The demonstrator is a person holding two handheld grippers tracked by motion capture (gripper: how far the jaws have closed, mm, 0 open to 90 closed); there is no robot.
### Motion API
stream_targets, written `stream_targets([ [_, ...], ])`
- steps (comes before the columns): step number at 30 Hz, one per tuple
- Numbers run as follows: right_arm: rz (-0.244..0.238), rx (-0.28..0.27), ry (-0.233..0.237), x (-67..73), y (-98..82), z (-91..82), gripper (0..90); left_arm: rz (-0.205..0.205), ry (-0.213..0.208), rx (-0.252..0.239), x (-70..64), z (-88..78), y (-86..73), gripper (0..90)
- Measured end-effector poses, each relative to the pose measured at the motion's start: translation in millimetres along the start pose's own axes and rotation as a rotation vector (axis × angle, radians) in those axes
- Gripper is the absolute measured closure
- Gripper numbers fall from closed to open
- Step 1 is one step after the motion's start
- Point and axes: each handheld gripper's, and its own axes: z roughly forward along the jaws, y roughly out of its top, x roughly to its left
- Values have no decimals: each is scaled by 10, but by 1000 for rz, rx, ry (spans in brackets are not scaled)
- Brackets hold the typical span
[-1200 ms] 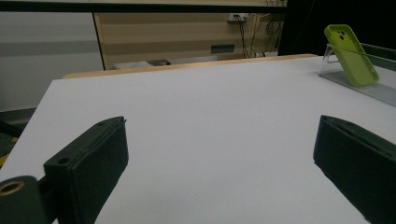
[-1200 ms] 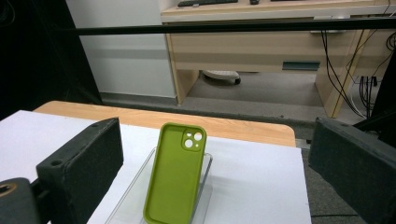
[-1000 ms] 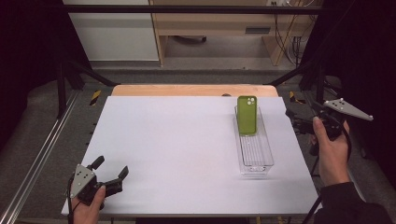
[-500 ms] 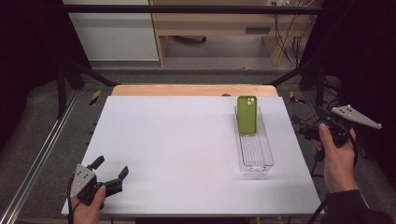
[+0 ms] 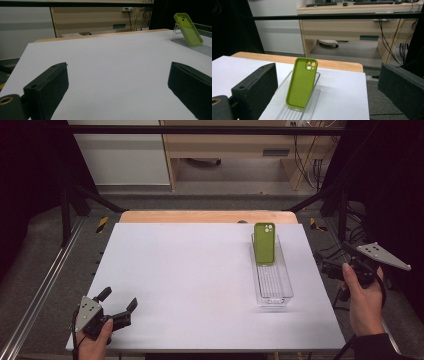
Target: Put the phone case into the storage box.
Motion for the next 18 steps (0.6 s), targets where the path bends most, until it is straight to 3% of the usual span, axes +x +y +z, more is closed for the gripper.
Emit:
stream_targets([
  [18,-30,-31,1,13,-206,-212,27,3,-1,1,0,0,0,27],
])
